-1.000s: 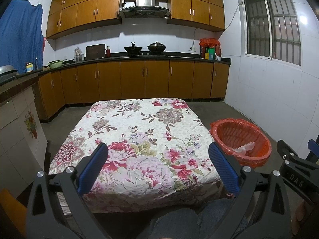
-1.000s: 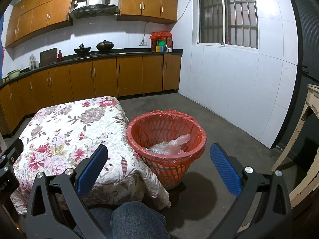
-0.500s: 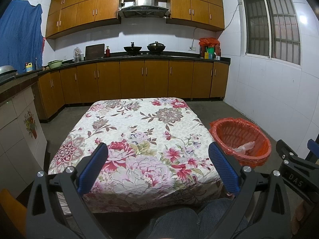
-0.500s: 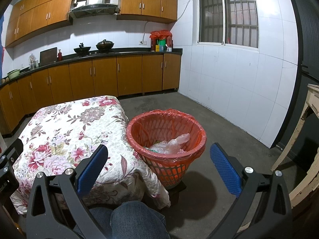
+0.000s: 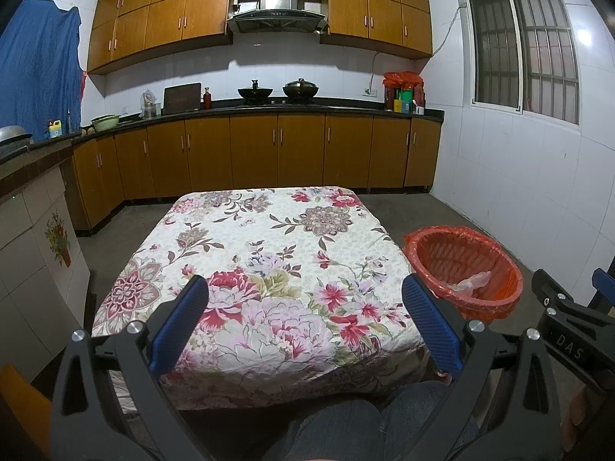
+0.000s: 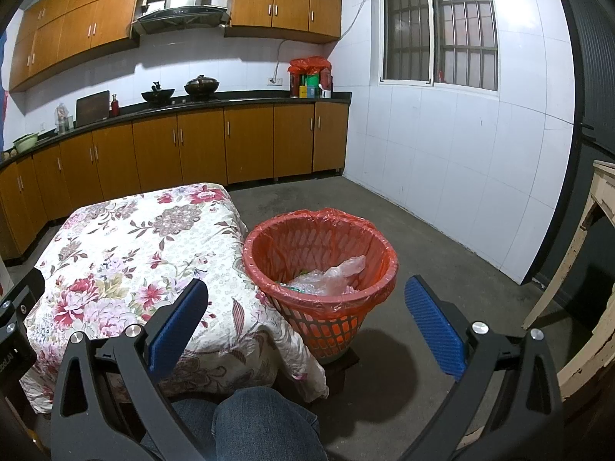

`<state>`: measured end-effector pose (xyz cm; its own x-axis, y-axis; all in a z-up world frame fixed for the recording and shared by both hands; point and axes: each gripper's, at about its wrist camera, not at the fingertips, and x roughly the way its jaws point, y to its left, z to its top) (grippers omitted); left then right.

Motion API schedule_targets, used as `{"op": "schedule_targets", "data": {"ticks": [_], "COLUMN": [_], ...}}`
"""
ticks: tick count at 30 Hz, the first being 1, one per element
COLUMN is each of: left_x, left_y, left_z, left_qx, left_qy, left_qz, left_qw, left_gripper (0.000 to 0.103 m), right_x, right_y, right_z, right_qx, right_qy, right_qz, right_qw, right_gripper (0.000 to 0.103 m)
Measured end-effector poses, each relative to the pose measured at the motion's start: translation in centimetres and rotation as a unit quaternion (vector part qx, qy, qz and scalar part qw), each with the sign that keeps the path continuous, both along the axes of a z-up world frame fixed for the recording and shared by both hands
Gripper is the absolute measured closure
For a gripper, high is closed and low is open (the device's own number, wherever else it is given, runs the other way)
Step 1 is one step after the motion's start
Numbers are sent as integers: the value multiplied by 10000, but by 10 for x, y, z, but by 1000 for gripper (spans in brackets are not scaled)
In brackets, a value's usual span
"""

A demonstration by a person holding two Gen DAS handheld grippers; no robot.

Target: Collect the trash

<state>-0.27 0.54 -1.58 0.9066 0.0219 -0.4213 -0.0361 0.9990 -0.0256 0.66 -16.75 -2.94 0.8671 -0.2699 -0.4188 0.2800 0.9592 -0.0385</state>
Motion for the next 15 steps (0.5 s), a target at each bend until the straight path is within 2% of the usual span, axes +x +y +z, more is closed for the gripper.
{"op": "schedule_targets", "data": {"ticks": [15], "left_x": [0], "left_y": [-1], "left_z": [-1], "left_qx": [3], "left_qy": [17], "left_qz": [-1], "left_qw": [10000], "left_gripper": [4], "right_x": [1], "right_y": [-1], "right_z": [1], "right_qx": [5], "right_qy": [10], "right_qz": [5], "right_qw": [10000], "right_gripper": [2]}}
